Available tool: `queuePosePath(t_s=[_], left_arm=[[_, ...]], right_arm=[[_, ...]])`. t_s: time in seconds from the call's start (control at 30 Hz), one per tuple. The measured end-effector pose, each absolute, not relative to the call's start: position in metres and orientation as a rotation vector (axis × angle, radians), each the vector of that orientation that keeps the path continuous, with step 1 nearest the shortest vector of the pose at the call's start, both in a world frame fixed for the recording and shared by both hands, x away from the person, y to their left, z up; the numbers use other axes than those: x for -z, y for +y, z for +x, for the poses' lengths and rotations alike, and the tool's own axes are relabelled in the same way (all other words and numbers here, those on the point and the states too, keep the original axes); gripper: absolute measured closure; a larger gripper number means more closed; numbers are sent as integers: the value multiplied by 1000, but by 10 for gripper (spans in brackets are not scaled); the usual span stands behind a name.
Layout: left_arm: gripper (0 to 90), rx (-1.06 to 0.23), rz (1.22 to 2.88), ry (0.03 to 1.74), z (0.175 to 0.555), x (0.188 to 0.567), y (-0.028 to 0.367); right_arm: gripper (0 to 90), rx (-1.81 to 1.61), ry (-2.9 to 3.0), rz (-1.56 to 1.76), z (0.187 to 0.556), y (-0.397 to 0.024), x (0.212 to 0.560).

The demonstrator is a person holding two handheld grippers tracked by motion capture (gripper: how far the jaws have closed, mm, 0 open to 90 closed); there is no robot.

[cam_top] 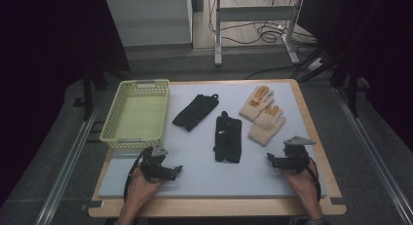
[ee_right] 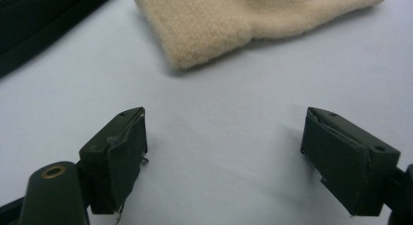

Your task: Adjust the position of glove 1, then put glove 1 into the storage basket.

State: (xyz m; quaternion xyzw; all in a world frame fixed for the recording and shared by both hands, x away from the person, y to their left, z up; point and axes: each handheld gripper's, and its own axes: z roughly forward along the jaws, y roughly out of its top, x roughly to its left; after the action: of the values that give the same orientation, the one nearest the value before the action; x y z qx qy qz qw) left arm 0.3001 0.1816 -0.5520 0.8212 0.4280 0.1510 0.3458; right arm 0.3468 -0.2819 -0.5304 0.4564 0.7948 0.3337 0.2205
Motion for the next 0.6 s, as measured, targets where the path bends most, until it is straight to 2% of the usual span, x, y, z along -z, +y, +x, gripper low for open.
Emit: queuePosePath(t_s=[0.6], left_arm=[[36, -397, 2128, 1110, 300, 552, 182]], right_arm=[[135, -910, 2206, 1252, 346, -281, 530]])
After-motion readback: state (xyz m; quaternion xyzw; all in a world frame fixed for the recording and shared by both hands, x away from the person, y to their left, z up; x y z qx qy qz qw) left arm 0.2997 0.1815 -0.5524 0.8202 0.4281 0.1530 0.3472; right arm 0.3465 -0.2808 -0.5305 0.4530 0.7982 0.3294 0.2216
